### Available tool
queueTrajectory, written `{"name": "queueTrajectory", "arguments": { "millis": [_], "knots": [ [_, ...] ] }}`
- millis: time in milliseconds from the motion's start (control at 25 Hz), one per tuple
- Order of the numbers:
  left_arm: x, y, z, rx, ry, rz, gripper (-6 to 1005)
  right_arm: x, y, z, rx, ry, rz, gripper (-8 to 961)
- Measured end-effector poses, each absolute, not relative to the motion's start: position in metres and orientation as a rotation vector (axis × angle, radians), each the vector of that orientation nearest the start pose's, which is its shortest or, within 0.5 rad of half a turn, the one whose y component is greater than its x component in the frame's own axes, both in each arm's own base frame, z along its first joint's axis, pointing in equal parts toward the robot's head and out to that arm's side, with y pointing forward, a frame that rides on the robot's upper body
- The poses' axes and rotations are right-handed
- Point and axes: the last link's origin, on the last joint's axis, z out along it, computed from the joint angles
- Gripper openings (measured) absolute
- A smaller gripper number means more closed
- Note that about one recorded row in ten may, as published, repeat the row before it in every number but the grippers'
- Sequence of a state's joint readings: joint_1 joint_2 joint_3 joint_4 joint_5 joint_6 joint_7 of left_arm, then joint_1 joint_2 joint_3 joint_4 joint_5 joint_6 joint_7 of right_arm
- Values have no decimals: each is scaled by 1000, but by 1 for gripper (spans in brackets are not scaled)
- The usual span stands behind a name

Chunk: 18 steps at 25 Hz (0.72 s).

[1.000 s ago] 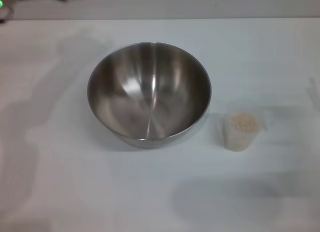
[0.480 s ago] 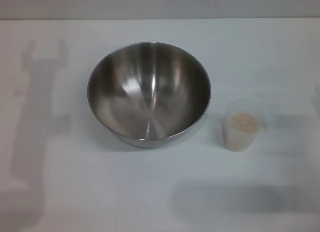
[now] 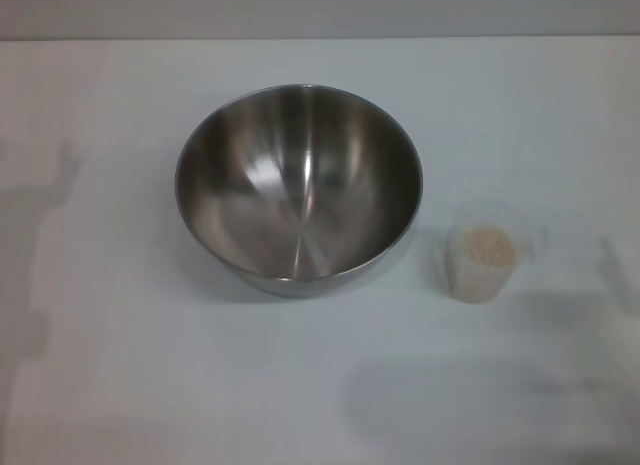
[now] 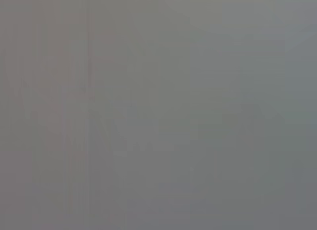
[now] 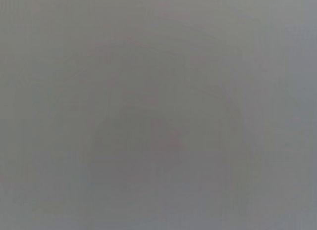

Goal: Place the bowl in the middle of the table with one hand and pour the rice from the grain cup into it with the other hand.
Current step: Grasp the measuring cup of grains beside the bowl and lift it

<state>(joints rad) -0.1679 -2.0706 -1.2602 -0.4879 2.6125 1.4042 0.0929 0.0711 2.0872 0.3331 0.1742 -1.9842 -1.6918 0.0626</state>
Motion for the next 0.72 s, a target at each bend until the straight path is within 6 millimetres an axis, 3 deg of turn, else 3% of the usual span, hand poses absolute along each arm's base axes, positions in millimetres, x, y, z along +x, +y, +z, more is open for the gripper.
{"name": "queueTrajectory", "arguments": {
  "millis": [280,720],
  "knots": [
    [-325,290,44,-1297,-228,-718,833,356,168,-22,-1585,432,725,846],
    [-322,299,44,-1296,-237,-721,833,355,189,-47,-1740,492,661,847]
  ]
}}
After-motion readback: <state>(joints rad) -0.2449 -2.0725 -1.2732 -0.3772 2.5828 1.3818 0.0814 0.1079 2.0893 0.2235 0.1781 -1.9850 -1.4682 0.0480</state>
